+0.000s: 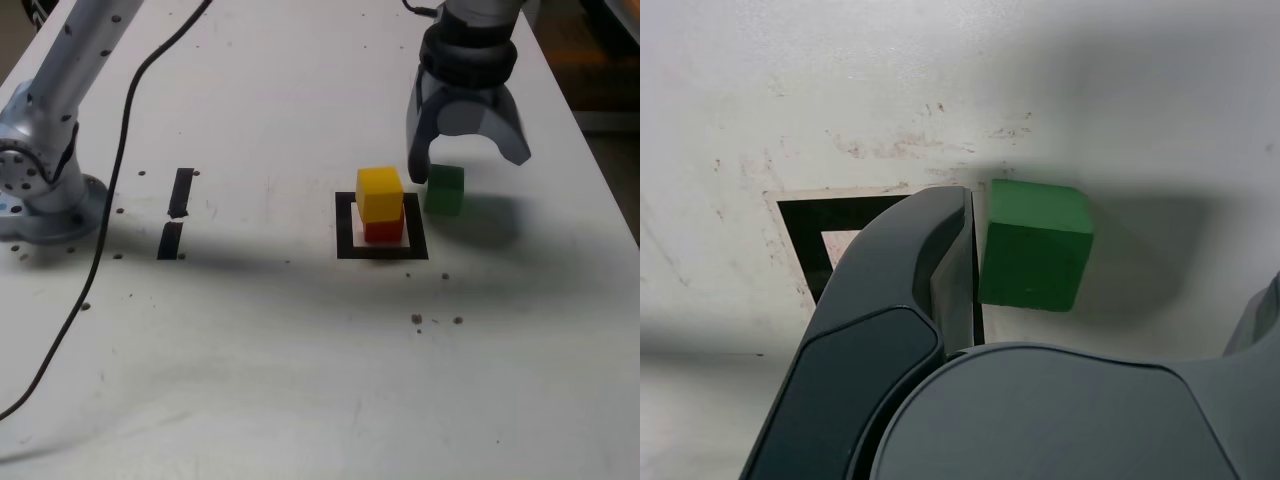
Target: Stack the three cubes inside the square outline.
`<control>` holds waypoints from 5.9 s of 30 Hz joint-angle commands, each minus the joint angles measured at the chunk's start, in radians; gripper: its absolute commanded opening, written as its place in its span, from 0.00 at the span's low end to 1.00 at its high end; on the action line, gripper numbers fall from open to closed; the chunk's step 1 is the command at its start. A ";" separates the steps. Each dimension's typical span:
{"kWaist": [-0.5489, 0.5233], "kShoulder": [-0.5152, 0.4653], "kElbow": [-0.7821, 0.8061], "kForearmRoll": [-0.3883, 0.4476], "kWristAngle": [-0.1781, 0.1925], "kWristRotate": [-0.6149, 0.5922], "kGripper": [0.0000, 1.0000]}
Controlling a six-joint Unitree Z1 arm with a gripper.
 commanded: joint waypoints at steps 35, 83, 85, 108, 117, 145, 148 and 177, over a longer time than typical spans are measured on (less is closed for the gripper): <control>0.006 0.023 0.118 -0.097 -0.094 0.011 0.89; -0.053 -0.233 -0.103 0.192 0.129 -0.105 0.15; -0.053 -0.267 -0.051 0.193 0.123 -0.132 0.15; -0.120 -0.356 0.252 0.005 -0.043 -0.331 0.16; -0.138 -0.357 0.306 -0.056 -0.079 -0.345 0.16; -0.142 -0.311 0.342 -0.110 -0.101 -0.347 0.42; -0.142 -0.312 0.343 -0.105 -0.101 -0.347 0.48; -0.142 -0.410 0.343 -0.005 -0.037 -0.369 0.90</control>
